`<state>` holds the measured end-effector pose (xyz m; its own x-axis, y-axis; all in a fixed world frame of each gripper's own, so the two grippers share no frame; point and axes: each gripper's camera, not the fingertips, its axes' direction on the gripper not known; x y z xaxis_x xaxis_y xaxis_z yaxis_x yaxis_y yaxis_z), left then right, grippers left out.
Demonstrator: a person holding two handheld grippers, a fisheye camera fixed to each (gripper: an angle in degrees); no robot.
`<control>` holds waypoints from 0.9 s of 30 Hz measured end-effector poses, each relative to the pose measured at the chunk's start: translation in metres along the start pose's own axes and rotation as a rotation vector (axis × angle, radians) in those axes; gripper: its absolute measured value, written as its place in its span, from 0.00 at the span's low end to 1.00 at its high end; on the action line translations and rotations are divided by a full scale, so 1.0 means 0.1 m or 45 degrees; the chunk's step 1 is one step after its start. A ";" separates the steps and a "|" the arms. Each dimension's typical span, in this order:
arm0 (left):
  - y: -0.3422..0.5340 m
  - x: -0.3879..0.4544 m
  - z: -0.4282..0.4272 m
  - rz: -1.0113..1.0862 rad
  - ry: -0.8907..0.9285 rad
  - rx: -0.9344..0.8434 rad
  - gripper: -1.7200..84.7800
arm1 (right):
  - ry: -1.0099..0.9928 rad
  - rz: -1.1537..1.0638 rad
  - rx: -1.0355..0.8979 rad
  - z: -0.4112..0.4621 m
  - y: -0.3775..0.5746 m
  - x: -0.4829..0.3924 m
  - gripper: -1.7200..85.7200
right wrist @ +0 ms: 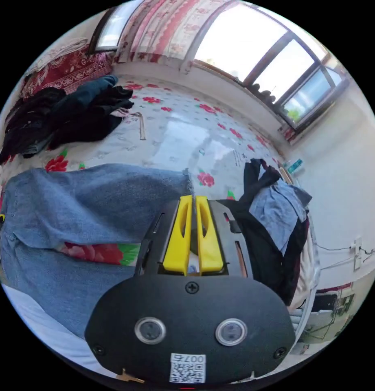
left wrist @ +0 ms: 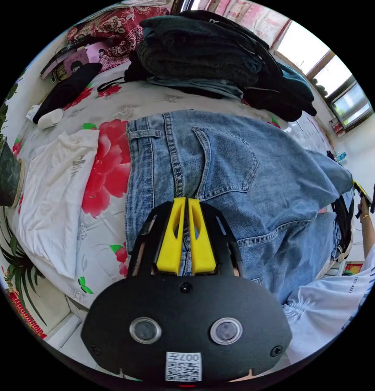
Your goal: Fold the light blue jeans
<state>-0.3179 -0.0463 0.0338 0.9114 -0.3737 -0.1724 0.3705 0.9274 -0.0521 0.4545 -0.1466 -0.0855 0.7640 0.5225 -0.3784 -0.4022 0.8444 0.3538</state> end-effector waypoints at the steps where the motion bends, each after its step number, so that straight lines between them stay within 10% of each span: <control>1: -0.01 -0.03 -0.01 -0.007 0.016 -0.014 0.01 | -0.040 0.033 -0.074 0.12 0.01 0.08 0.05; 10: -0.40 -0.11 -0.77 0.117 -0.112 0.262 0.09 | -0.414 -0.170 0.027 0.45 -0.34 -0.27 0.12; 27: -1.30 -0.13 0.36 0.260 -0.099 -0.127 0.07 | -0.431 -0.644 -0.277 1.32 -1.53 -1.38 0.04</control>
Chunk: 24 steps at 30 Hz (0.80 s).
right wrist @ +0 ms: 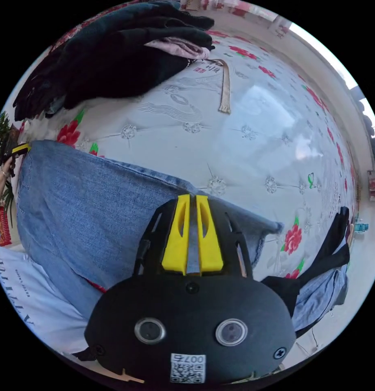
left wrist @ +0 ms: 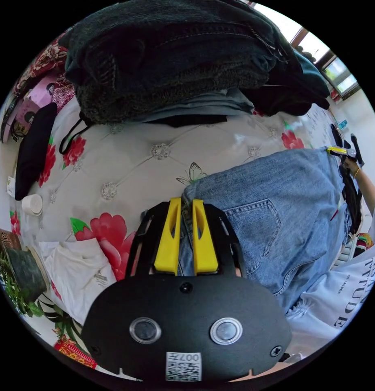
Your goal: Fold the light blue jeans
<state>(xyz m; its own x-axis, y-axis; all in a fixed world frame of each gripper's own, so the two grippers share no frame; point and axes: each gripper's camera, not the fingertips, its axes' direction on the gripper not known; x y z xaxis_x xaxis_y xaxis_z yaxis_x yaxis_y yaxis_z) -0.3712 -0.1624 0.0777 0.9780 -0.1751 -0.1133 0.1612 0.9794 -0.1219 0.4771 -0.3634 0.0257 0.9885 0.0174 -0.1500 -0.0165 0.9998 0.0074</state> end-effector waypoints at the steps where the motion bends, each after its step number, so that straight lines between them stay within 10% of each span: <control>1: 0.07 0.00 -0.11 -0.015 -0.003 0.054 0.07 | 0.009 0.000 0.028 -0.08 0.05 0.00 0.04; 14: 2.60 0.20 -2.13 -0.068 0.074 0.889 0.07 | 0.225 -0.021 1.006 -2.82 3.43 -0.64 0.02; 24: 4.42 0.34 -0.52 -0.570 0.335 0.378 0.09 | -0.174 0.504 0.388 -1.10 5.90 -0.69 0.03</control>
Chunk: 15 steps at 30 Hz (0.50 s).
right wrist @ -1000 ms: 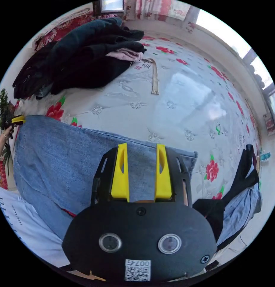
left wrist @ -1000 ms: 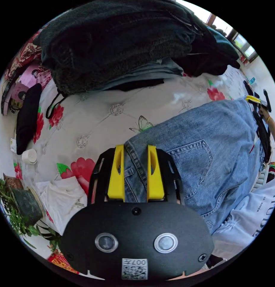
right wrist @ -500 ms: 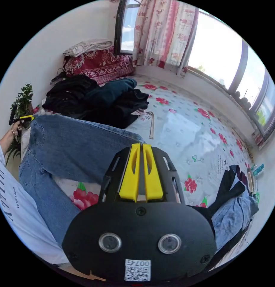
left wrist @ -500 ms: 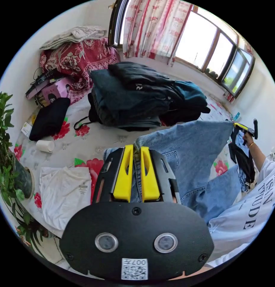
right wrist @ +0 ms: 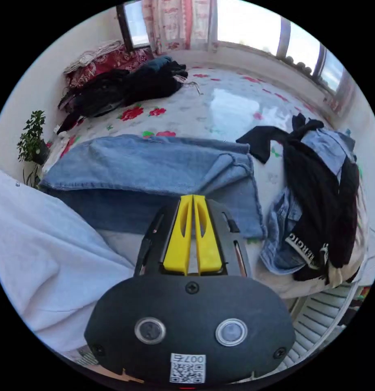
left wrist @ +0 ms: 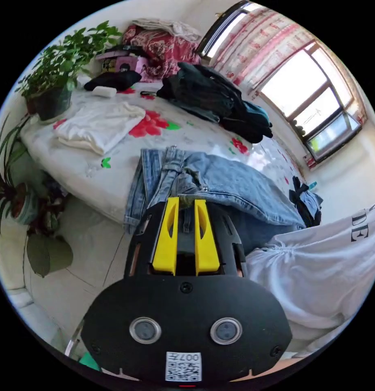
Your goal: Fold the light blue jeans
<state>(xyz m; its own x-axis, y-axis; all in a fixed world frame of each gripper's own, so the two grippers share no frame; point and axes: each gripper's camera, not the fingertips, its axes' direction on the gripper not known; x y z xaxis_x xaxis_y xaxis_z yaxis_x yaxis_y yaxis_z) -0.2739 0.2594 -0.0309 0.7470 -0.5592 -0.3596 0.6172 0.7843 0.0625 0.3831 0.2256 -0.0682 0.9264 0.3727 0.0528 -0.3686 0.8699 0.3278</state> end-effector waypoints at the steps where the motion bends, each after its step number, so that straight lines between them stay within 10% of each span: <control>1: 0.11 -0.11 0.06 -0.100 0.018 -0.004 0.08 | -0.054 0.070 0.020 0.01 0.10 0.12 0.04; 5: 0.22 -0.35 -0.08 -0.310 0.087 0.169 0.09 | -0.255 0.468 0.217 -0.12 0.41 0.89 0.08; 15: -0.42 -0.25 0.25 -0.347 -0.086 -0.027 0.09 | 0.006 0.382 0.042 0.43 -0.44 1.20 0.12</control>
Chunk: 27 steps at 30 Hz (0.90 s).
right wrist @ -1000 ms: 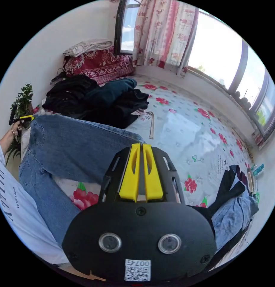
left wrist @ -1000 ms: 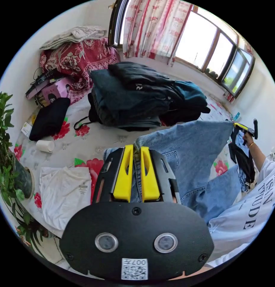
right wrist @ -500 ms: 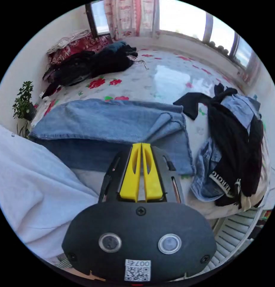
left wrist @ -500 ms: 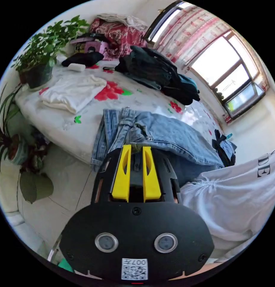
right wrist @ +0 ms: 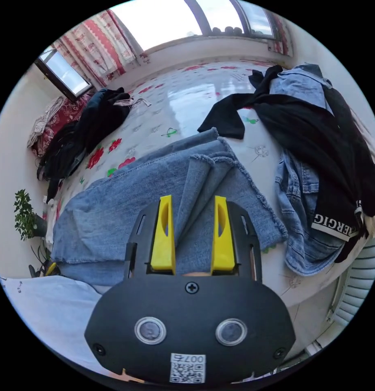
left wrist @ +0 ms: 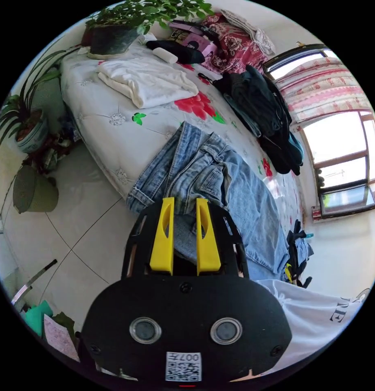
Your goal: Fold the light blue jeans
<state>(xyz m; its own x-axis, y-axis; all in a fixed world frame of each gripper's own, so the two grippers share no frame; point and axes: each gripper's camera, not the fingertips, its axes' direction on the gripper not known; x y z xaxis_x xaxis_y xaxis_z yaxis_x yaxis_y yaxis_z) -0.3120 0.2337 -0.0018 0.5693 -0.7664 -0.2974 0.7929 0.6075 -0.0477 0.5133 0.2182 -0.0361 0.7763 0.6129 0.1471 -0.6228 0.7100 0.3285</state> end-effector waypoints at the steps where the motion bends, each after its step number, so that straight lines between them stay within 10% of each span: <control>1: -0.05 0.10 0.02 0.060 -0.080 -0.033 0.08 | 0.001 0.022 -0.042 0.08 -0.04 0.03 0.12; 9: -0.03 0.24 -0.74 0.226 0.058 0.184 0.02 | -0.452 0.084 0.265 -0.88 0.27 0.72 0.03; 18: 0.42 -0.58 0.01 -0.118 0.028 -0.032 0.05 | -0.177 0.247 -0.084 -0.13 0.84 1.23 0.04; 24: 0.47 -0.72 -0.06 -0.175 0.071 0.047 0.09 | 0.143 0.261 0.153 -0.71 0.83 0.92 0.07; 27: 0.52 -0.85 -0.23 -0.196 0.111 0.110 0.11 | -0.109 -0.006 0.249 -0.78 0.59 0.32 0.08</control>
<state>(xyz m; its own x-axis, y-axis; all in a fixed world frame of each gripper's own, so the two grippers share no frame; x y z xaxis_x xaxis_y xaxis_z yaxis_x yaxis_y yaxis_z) -0.3236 0.3354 -0.0006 0.4221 -0.8257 -0.3743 0.8869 0.4616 -0.0181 0.4941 0.3064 -0.0849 0.7899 0.5720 0.2213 -0.5949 0.6268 0.5032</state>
